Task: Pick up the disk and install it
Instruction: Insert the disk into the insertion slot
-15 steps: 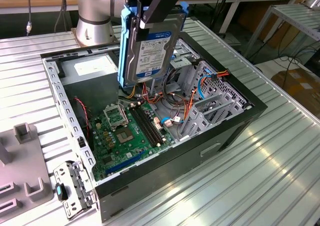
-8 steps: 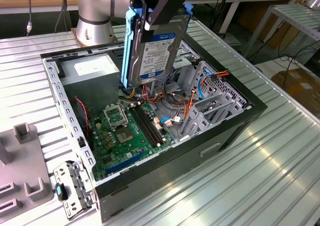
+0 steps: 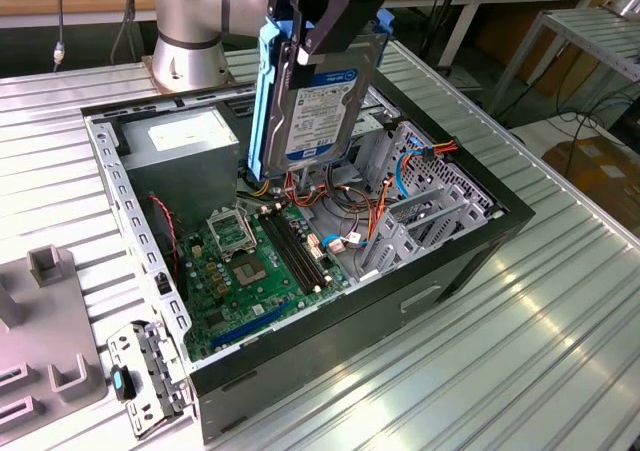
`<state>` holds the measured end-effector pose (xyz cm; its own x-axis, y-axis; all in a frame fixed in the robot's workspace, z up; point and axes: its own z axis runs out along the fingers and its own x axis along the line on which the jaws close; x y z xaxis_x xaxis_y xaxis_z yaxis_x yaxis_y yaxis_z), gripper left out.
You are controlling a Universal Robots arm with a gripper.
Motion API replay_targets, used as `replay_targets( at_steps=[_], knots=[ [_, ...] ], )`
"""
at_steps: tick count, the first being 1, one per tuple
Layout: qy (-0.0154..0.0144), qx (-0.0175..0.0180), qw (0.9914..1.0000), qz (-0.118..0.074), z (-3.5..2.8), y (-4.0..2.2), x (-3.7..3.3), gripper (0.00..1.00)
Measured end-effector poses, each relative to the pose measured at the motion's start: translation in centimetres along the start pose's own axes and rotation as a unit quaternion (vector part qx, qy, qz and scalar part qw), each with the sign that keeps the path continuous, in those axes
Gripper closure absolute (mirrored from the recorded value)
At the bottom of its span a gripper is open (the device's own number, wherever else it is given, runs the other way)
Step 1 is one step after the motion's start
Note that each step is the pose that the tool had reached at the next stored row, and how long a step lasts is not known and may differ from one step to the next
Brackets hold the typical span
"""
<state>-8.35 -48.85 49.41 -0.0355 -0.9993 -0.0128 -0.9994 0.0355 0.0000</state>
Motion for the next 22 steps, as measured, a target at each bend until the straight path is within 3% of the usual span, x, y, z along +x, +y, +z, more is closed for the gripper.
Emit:
replay_targets(
  at_steps=[6,22],
  knots=[
    [0.0,0.0,1.0,0.0,-0.01,-0.33,0.7,0.63],
    [0.0,0.0,1.0,0.0,0.0,-1.71,1.54,0.63]
  ],
)
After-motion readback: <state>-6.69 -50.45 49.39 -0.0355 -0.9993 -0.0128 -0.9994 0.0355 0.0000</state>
